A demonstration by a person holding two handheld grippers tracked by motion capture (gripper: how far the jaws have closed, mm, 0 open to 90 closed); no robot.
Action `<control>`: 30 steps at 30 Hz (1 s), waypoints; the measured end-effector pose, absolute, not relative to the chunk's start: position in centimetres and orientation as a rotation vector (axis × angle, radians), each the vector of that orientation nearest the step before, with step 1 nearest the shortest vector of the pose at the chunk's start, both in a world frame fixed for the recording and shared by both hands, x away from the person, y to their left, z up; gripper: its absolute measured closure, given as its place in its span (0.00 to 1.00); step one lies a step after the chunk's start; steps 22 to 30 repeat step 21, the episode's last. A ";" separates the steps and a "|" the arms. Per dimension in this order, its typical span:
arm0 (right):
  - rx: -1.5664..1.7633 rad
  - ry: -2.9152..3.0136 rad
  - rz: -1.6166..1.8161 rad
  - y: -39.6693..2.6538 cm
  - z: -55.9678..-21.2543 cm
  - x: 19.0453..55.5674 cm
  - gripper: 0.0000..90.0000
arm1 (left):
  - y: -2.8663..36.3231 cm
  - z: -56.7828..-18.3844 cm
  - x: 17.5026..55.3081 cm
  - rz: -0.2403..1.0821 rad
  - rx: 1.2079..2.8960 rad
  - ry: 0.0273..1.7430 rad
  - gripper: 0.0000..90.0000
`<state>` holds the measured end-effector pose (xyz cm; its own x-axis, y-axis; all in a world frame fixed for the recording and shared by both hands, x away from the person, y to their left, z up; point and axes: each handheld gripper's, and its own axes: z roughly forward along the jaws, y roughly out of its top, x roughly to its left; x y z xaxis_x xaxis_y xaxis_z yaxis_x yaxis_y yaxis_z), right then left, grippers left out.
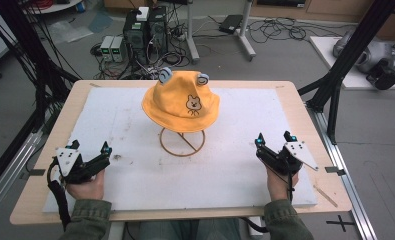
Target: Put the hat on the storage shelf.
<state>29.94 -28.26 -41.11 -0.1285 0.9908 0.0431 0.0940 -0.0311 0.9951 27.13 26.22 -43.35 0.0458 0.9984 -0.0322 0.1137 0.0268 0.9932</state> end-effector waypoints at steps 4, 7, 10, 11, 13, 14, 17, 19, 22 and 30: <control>1.241 1.358 1.292 -28.3 -41.1 29.9 0.14 | 26.2 -43.4 27.2 1.095 1.293 1.270 0.09; 1.237 1.353 1.291 -28.4 -41.1 29.9 0.14 | 26.2 -43.4 27.2 1.096 1.292 1.269 0.09; 1.238 1.355 1.293 -28.4 -41.1 29.9 0.14 | 26.1 -43.4 27.2 1.096 1.293 1.267 0.09; 1.238 1.355 1.294 -28.4 -41.1 29.9 0.14 | 26.1 -43.4 27.2 1.095 1.291 1.268 0.09; 1.242 1.353 1.295 -28.4 -41.1 29.9 0.14 | 26.1 -43.4 27.3 1.095 1.292 1.269 0.09; 1.242 1.353 1.296 -28.4 -41.1 29.9 0.14 | 26.1 -43.4 27.3 1.096 1.293 1.269 0.09; 1.242 1.355 1.296 -28.4 -41.1 29.9 0.14 | 26.1 -43.4 27.3 1.095 1.292 1.270 0.09; 1.240 1.353 1.298 -28.4 -41.1 29.9 0.14 | 26.1 -43.4 27.3 1.094 1.293 1.267 0.09; 1.246 1.350 1.304 -28.4 -41.1 29.9 0.14 | 26.2 -43.4 27.2 1.096 1.295 1.267 0.09; 1.246 1.350 1.304 -28.4 -41.1 29.9 0.14 | 26.2 -43.4 27.2 1.096 1.295 1.267 0.09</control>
